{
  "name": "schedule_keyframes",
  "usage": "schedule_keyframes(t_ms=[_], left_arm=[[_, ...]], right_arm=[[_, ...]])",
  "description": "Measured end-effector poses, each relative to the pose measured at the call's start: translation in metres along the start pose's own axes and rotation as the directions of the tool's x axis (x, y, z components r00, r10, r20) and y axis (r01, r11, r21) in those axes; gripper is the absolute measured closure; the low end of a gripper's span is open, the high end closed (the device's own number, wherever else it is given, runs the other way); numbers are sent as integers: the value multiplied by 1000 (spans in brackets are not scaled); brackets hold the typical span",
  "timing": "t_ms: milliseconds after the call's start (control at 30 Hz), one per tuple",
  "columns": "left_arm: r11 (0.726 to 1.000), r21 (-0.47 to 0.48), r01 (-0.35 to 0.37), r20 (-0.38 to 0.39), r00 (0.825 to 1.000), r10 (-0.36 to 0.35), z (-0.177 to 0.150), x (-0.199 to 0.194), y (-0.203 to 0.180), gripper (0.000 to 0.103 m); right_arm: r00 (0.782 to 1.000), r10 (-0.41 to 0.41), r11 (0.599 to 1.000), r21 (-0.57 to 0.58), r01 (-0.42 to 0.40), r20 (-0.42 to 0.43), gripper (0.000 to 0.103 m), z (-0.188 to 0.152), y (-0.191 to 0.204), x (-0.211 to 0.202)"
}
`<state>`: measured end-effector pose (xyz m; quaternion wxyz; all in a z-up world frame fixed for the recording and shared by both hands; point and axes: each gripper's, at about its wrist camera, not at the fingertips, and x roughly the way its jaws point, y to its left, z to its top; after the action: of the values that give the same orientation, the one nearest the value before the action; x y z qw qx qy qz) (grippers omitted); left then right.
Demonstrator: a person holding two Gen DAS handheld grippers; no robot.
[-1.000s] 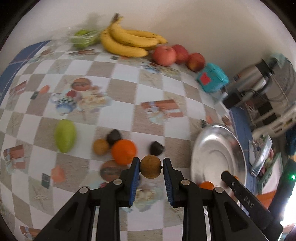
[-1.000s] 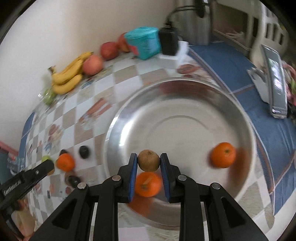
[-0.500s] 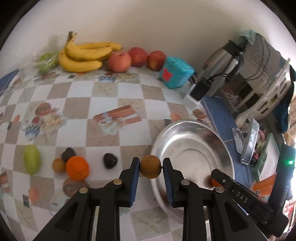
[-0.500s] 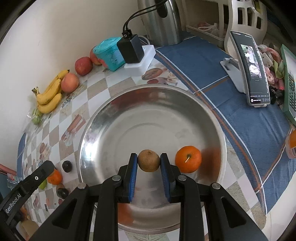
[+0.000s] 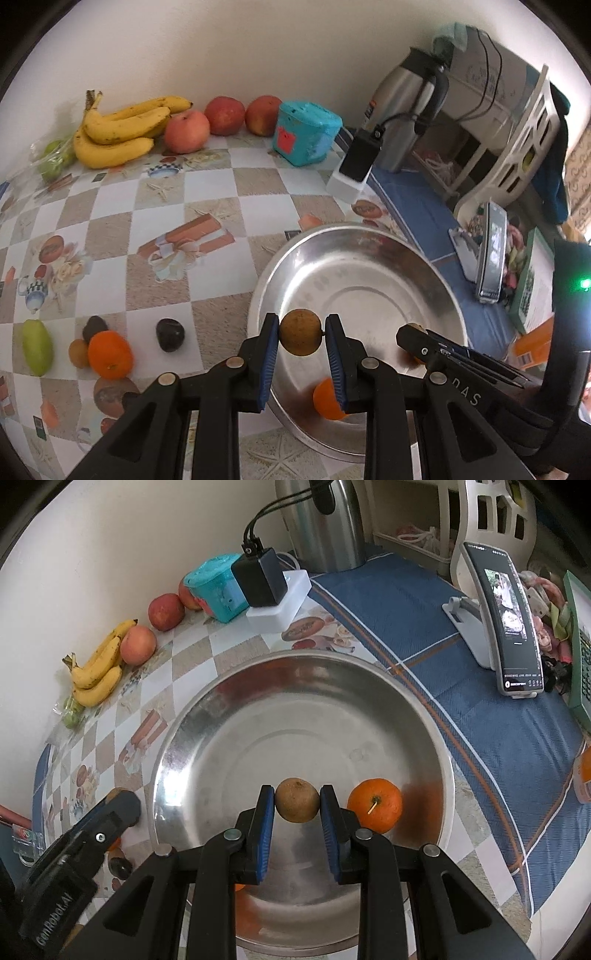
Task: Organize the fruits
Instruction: 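Carry the held kiwis in both grippers over the steel bowl, then open both grippers to drop the kiwis into the steel bowl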
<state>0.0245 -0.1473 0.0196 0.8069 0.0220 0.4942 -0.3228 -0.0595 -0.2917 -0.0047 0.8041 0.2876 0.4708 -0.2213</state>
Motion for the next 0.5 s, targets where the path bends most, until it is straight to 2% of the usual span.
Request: schedule_keyframes(t_ms=[367, 500], left_arm=[[1000, 25, -14, -32, 999, 15, -4, 9, -4, 74], [1000, 22, -7, -33, 999, 8, -3, 8, -4, 65]], right_arm=[[999, -12, 1000, -15, 11, -50, 77, -5, -1, 17], [999, -13, 1000, -18, 13, -52, 77, -5, -2, 18]])
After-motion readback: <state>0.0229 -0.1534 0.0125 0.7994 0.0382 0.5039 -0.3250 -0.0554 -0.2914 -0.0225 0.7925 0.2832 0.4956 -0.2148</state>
